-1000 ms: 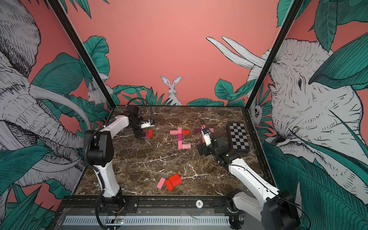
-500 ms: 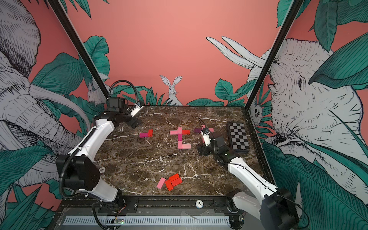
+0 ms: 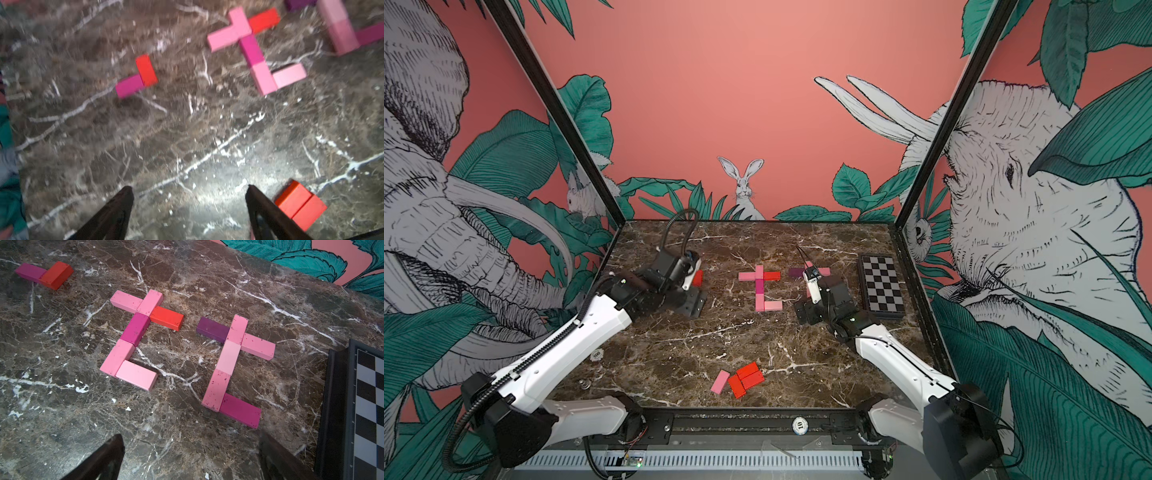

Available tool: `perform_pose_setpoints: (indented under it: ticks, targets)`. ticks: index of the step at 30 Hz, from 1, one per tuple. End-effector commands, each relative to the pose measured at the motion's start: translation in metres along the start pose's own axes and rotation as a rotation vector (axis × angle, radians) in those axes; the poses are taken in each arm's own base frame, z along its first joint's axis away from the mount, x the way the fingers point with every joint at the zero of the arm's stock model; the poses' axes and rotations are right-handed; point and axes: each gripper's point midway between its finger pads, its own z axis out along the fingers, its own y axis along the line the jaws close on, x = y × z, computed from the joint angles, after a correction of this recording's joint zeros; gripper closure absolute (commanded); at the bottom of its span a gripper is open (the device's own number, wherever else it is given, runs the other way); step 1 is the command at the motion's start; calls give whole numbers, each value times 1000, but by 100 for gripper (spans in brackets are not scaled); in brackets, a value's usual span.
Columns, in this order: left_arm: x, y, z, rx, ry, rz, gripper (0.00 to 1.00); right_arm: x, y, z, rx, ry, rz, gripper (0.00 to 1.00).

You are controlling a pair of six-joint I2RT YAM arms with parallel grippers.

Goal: Assemble the letter t with building blocks
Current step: Pick up the building block from the center of the board.

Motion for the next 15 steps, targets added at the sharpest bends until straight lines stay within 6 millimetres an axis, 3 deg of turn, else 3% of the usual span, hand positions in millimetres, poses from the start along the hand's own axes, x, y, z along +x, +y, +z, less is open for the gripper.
perform_pose_setpoints:
  ticks: [1, 7, 15]
  targets:
    - [64, -8, -1, -67, 144, -190, 16, -16, -3, -1, 24, -39, 13, 2]
    - [109, -59, 8, -70, 267, -123, 19, -23, -7, 2, 48, -44, 11, 2]
    - [138, -103, 46, -7, 345, -118, 33, -20, -11, 4, 71, -31, 8, 2]
